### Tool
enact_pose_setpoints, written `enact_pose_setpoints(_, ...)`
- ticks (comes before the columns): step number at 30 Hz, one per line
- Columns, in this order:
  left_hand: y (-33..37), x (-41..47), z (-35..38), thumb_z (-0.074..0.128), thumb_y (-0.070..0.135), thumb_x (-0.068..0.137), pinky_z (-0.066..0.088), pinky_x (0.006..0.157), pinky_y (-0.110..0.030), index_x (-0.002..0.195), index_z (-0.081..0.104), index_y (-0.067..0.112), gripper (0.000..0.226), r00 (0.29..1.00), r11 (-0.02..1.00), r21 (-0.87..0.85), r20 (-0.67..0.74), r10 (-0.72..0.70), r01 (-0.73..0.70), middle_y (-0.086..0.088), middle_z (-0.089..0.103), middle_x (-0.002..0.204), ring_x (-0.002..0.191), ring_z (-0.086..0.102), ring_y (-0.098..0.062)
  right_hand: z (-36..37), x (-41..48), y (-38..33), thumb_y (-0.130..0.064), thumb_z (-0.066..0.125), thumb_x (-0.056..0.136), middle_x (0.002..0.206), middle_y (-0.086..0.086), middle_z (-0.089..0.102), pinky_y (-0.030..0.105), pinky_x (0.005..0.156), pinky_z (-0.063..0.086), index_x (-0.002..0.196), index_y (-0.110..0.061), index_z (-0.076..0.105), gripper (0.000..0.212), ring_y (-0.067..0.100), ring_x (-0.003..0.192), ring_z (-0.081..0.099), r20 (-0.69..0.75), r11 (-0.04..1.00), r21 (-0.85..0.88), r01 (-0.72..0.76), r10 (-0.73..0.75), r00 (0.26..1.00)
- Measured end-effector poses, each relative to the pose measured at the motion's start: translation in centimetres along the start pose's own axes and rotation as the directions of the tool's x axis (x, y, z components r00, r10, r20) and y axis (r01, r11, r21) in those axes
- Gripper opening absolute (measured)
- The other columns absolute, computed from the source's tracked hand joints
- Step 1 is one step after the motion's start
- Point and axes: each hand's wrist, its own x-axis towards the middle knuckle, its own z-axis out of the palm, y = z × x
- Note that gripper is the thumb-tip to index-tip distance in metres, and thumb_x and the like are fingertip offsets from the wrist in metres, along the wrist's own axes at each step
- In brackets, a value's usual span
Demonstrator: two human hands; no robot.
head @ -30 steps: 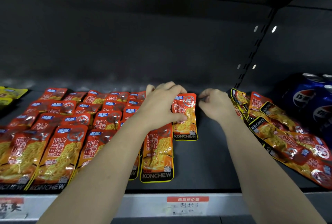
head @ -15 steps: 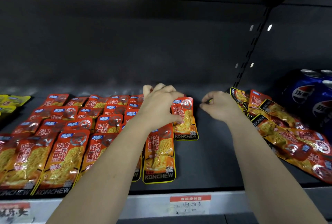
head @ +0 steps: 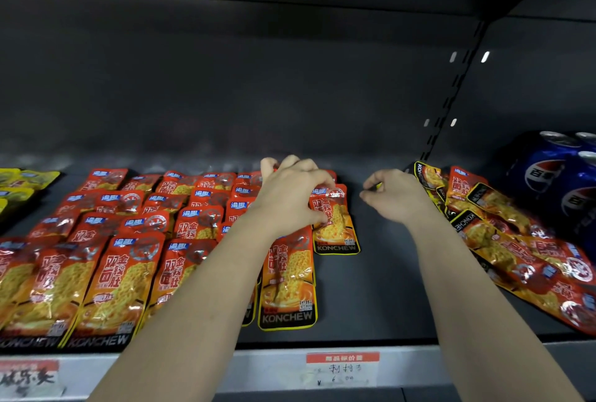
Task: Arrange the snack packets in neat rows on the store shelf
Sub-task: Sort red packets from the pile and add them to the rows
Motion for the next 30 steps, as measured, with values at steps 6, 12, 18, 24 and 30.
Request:
enact_pose_setpoints(6,-0.1,-0.1,0.0,0.072,0.043,0.076,0.018,0.097,-0.037,0.117,0.058,0.040,0.043,0.999,0.999,-0.036,-0.034,0.006,-0.007,0.017,0.044,0.107,0.110,0.042,-0.008,0.1,0.0,0.1,-0.030,0.066,0.086,0.084,-0.004,0.062,0.029,0.081,0.047,0.100,-0.023,0.069,0.016,0.022,0.096,0.063,-0.001,1.000,-0.008,0.006,-0.006,1.000)
enact_pose_setpoints(12,-1.4,0.1,-0.8,0.062,0.039,0.087,0.021,0.096,-0.037,0.117,0.059,0.035,0.031,0.988,0.993,-0.005,-0.105,-0.117,0.117,0.011,0.054,0.118,0.114,0.050,-0.013,0.1,0.0,0.0,-0.030,0.065,0.087,0.087,-0.006,0.061,0.026,0.079,0.045,0.103,-0.023,0.068,0.018,0.018,0.096,0.061,0.036,1.000,-0.014,0.021,-0.021,0.999)
enact_pose_setpoints(18,-2.0,0.3,-1.0,0.061,0.036,0.089,0.024,0.100,-0.038,0.121,0.058,0.032,0.033,0.972,0.981,-0.002,-0.139,-0.190,0.192,0.008,0.056,0.124,0.114,0.055,-0.016,0.4,-0.2,0.1,-0.030,0.066,0.087,0.086,-0.009,0.057,0.024,0.077,0.042,0.107,-0.022,0.068,0.022,0.019,0.098,0.061,0.052,0.998,-0.040,0.038,-0.036,0.998)
enact_pose_setpoints(24,-2.2,0.1,-0.9,0.060,0.035,0.090,0.025,0.102,-0.040,0.123,0.058,0.031,0.033,0.969,0.979,0.000,-0.141,-0.203,0.205,0.006,0.057,0.127,0.117,0.054,-0.016,0.7,-0.4,0.0,-0.029,0.064,0.088,0.085,-0.009,0.057,0.025,0.071,0.041,0.109,-0.021,0.067,0.023,0.019,0.094,0.062,0.031,0.995,-0.073,0.061,-0.059,0.998)
enact_pose_setpoints(30,-1.9,-0.6,-1.5,0.059,0.037,0.091,0.026,0.103,-0.041,0.119,0.061,0.029,0.029,0.943,0.970,-0.087,-0.228,-0.242,0.228,0.007,0.062,0.119,0.111,0.058,-0.013,0.0,-0.6,-0.1,-0.029,0.064,0.087,0.088,-0.005,0.059,0.028,0.080,0.048,0.107,-0.021,0.068,0.022,0.021,0.097,0.063,0.027,0.999,-0.005,0.039,-0.039,0.999)
